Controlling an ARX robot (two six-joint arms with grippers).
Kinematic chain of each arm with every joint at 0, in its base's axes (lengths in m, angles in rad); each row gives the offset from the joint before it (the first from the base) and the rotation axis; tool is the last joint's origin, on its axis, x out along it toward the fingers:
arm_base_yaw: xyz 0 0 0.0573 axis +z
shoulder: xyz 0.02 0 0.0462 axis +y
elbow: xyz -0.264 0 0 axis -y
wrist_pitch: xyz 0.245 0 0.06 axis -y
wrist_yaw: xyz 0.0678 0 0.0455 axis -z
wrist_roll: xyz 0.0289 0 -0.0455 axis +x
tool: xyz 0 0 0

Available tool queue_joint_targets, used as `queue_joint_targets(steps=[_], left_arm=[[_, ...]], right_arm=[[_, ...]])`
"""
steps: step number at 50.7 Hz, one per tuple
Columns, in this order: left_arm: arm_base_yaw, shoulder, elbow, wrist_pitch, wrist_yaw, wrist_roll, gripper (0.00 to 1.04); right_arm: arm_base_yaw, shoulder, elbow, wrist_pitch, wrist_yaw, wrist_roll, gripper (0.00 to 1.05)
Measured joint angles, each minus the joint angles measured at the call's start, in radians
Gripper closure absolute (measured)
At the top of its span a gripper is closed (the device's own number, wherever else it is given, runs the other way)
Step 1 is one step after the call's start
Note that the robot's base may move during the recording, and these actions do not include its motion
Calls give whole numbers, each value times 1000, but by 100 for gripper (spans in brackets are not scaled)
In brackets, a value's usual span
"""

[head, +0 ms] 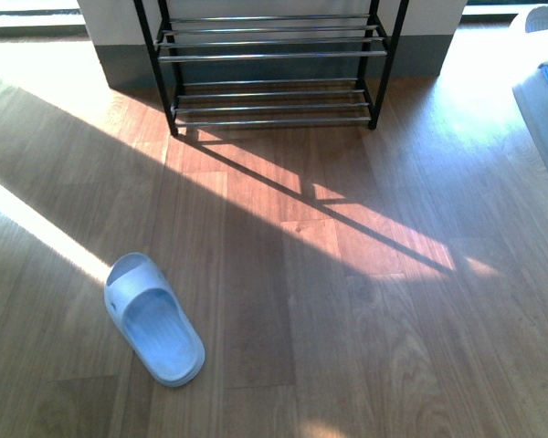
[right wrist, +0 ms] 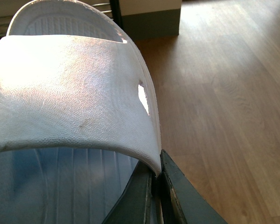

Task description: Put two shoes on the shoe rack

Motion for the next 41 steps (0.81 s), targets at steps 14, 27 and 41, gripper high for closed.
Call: queue_joint_targets(steps=[14,27,41], left_arm=[[-133,434,158,-192,-553,-375,9],[-53,1223,359,281,-404,-471,9],[-121,2094,730,301,-388,-496,9]], right_arm=[[-6,1,2,0,3,0,103],[-6,1,1,0,3,0,103],[-5,1,1,0,2,0,103]])
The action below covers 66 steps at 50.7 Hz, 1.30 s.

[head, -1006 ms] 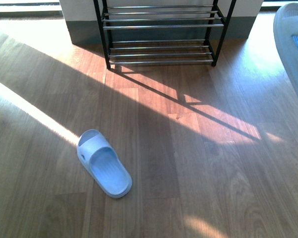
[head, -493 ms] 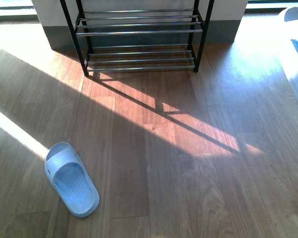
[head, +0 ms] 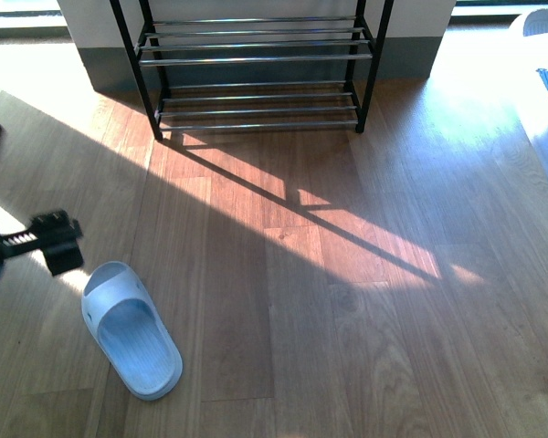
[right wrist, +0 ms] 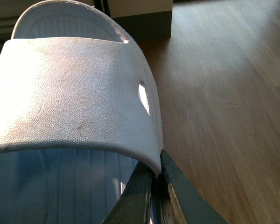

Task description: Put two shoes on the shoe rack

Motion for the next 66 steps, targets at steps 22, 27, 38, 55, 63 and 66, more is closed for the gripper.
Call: queue_joint_targets(steps=[22,27,38,55,63,66], left_arm=[[-63,603,398,-112,-40,28,9],[-63,641,442,-127,-51,37,9],[-63,712,547,-165,-56,53,9],[-62,806,693,-221,-57,57,9],[-63,842,740,-239,-55,56,34],[-63,849,750,-245,-55,53,45]], right_arm=[[0,0,0,0,0,0,103],[0,0,0,0,0,0,103],[0,0,0,0,0,0,103],[0,0,0,0,0,0,103],[0,0,0,0,0,0,103],[0,0,0,0,0,0,103]])
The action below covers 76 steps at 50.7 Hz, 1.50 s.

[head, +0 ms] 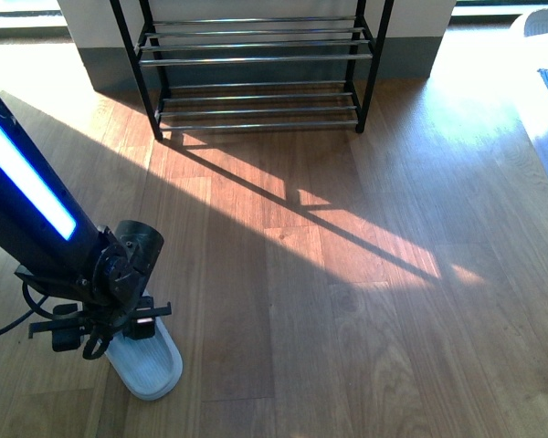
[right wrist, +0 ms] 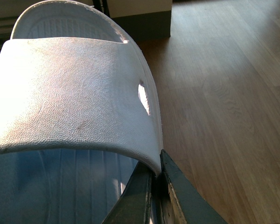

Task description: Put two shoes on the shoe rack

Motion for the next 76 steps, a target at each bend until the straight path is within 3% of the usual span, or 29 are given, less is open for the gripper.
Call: queue_joint_targets(steps=[4,23,38,60,76], left_arm=[[-1,7,6,-4,1,-5,59],[2,-17,-35,19,-24,-29,103],[10,-209,-206,161,-48,-19,103],[10,-746,-676,483,-87,78,103],[-21,-1278,-972,417,-148,178,103]], right_arm=[[0,0,0,0,0,0,103],[0,0,0,0,0,0,103],[0,0,0,0,0,0,103],[0,0,0,0,0,0,103],[0,0,0,0,0,0,103]])
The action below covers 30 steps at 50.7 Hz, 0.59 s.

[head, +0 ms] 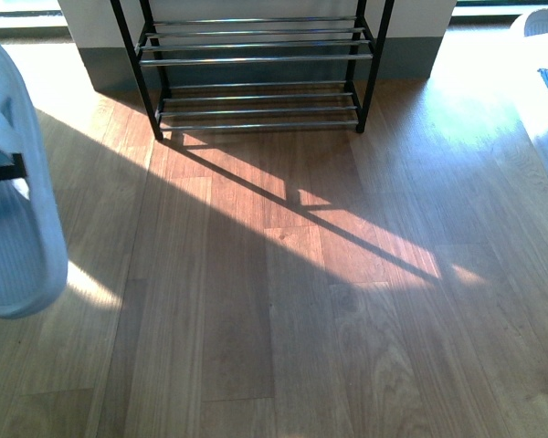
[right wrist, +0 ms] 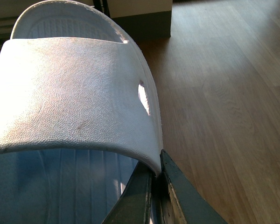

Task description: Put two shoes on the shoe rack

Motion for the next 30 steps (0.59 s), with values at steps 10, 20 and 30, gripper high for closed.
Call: queue_joint_targets(steps=[10,20,30], left_arm=[[-74,-442,-123,-221,-77,-10,103],[-142,-691,-165,-378,-117,-38,103],[-145,-690,-166,-381,-116,-40,103]], right_arm=[[0,0,0,0,0,0,103],[0,0,0,0,0,0,103],[-2,0,0,0,1,0,103]])
